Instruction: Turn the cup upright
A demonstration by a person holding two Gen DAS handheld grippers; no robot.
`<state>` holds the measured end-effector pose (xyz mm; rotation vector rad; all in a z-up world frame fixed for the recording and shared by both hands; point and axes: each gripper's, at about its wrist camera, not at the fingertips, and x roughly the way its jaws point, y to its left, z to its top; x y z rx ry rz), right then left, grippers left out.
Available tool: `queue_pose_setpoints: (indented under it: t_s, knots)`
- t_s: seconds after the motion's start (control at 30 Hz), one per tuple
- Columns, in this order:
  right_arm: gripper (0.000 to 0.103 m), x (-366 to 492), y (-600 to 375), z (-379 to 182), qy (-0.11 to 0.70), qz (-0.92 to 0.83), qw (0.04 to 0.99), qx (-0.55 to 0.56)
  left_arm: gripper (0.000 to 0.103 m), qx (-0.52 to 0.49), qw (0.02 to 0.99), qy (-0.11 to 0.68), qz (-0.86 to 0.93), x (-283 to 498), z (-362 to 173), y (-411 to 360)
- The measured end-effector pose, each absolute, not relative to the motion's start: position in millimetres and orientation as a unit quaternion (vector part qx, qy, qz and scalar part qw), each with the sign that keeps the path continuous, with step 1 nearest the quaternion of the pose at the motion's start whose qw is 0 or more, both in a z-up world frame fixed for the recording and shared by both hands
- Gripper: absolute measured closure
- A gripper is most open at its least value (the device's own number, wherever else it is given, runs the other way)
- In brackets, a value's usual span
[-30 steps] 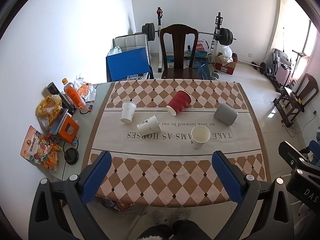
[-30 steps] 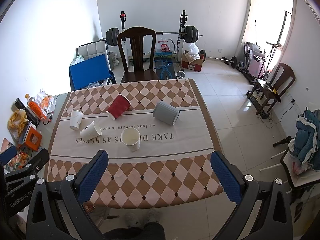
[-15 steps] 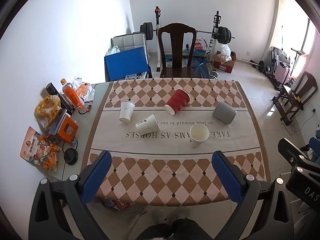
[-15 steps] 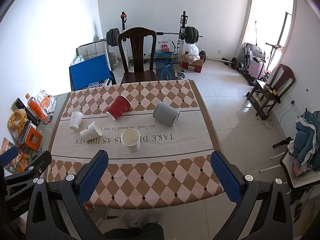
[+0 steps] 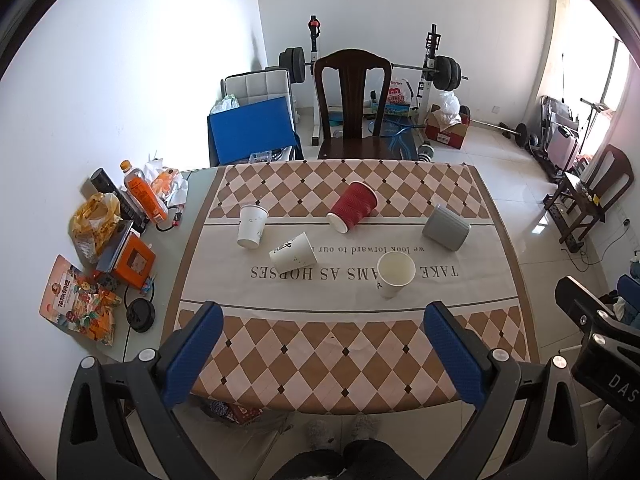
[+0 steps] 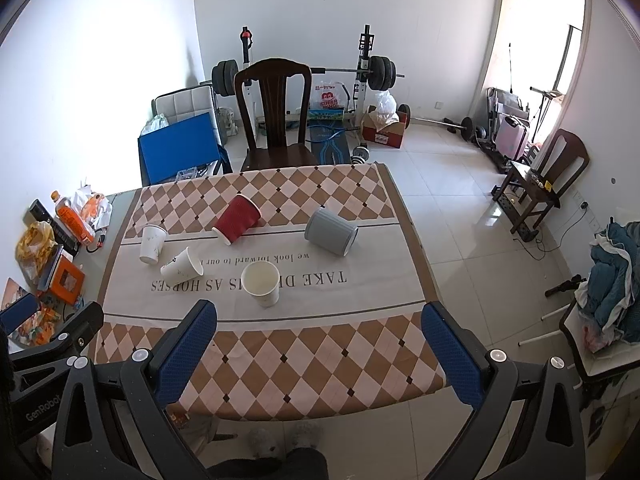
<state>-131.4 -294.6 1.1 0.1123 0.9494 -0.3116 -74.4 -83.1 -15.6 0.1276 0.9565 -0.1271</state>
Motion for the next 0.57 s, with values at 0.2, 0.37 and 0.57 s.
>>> queue_pose_setpoints:
  t_s: [0.2, 0.37, 0.57]
  knots:
    - [0.000, -132.4, -294.2, 1.0, 0.454, -0.150, 0.877, 0.055, 0.001, 0.061, 0.885, 0.458, -0.060, -74.2, -15.0, -83.9]
    - [0.000, -131.6, -295.1, 1.8, 0.454, -0.150, 0.877, 0.054, 0.001, 0.062, 0.885, 0.458, -0.059, -73.4, -14.6, -85.1]
    - [0.000, -130.6, -296.2, 6.2, 0.454, -0.149, 0.877, 0.054, 0.001, 0.063, 0.885, 0.457, -0.062, -74.2, -14.3, -83.6]
